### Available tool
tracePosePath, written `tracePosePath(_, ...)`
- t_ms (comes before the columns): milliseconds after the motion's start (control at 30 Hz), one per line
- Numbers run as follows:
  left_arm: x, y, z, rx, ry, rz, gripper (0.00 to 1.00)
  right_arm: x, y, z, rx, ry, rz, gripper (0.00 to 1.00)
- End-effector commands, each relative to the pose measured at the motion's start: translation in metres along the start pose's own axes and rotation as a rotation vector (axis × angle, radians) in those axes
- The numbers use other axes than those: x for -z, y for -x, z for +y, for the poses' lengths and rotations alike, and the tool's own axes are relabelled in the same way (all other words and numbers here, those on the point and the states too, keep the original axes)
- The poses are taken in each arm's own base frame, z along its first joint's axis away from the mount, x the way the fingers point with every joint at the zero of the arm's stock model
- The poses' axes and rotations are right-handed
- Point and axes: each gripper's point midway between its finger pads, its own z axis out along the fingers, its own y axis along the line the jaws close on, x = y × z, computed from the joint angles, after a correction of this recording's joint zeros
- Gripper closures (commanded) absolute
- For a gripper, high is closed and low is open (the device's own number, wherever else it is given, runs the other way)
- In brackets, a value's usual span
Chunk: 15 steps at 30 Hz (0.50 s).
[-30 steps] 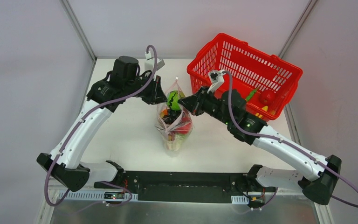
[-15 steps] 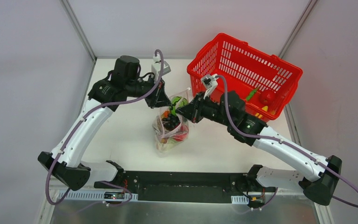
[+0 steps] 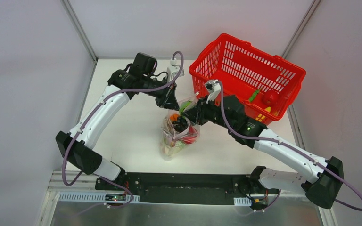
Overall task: Place the food in the zip-top bag and seal the zipper
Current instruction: Adjust the zipper food storage bag at the center of the board.
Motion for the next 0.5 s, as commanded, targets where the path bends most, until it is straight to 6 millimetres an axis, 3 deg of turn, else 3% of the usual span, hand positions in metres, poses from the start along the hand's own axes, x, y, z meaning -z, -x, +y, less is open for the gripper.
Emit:
tracePosePath(0, 0.013, 0.02, -0.019, -0.115, -0.053, -0.036, 1.0, 0.015, 0.04, 0.016, 0.062, 0.098, -0.095, 0.71)
tracePosePath(100, 0.017, 0.015, -0.021, -0.142, -0.054, -0.011, 1.0, 0.03, 0.057, 0.023, 0.117, 0.167, -0.114, 0.5)
tracePosePath(200, 0.022, 0.012, -0.023, -0.17, -0.056, 0.011, 1.0, 0.045, 0.075, 0.023, 0.18, 0.197, -0.149, 0.4)
tracePosePath(367, 0.025, 0.007, -0.03, -0.214, -0.094, 0.03, 1.0, 0.058, 0.099, -0.007, 0.27, 0.119, -0.209, 0.33)
tracePosePath(467, 0.029, 0.002, -0.038, -0.25, -0.139, 0.051, 1.0, 0.06, 0.095, -0.029, 0.363, 0.098, -0.184, 0.32)
